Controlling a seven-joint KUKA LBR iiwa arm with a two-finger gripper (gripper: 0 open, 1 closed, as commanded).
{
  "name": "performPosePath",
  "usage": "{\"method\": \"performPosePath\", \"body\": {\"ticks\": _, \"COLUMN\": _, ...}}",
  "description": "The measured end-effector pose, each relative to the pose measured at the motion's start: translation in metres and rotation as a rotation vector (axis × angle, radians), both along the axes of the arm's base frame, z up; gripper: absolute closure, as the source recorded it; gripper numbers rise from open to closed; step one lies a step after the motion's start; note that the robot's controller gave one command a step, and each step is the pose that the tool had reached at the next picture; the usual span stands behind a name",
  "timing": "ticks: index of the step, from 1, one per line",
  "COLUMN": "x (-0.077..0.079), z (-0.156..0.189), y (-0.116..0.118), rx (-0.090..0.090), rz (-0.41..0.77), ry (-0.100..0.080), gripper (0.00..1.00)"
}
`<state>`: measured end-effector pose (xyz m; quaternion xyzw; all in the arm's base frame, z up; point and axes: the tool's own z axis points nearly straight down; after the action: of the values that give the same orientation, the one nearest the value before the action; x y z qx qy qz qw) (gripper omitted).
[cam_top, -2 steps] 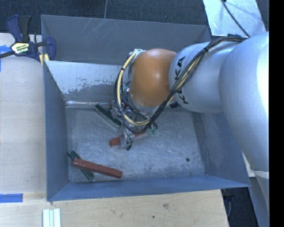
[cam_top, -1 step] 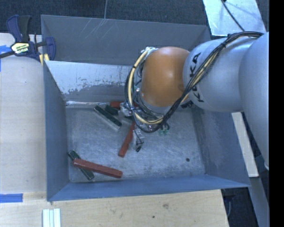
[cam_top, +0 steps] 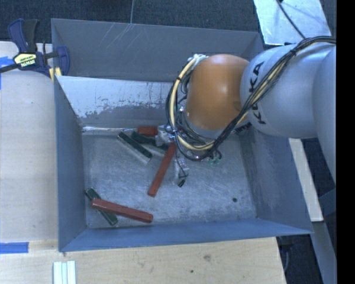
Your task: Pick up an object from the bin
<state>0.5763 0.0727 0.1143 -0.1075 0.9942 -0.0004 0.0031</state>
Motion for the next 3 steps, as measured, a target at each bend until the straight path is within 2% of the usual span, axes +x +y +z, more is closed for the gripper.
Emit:
{"method": "performPosePath", "body": {"ticks": 1, "x": -0.0053, "z": -0.0444, "y": -0.0057, "rx": 0.003, "rz": 0.029, "ry": -0.002, "gripper": 0.0}}
{"method": "performPosePath", "body": {"ticks": 2, "x": -0.0035, "z": -0.0431, "y": -0.0054, "rx": 0.003, "rz": 0.026, "ry": -0.003, "gripper": 0.0}}
{"method": "performPosePath", "body": {"ticks": 3, "x": -0.002, "z": -0.0415, "y": -0.0052, "rx": 0.004, "rz": 0.025, "ry": -0.007, "gripper": 1.0}}
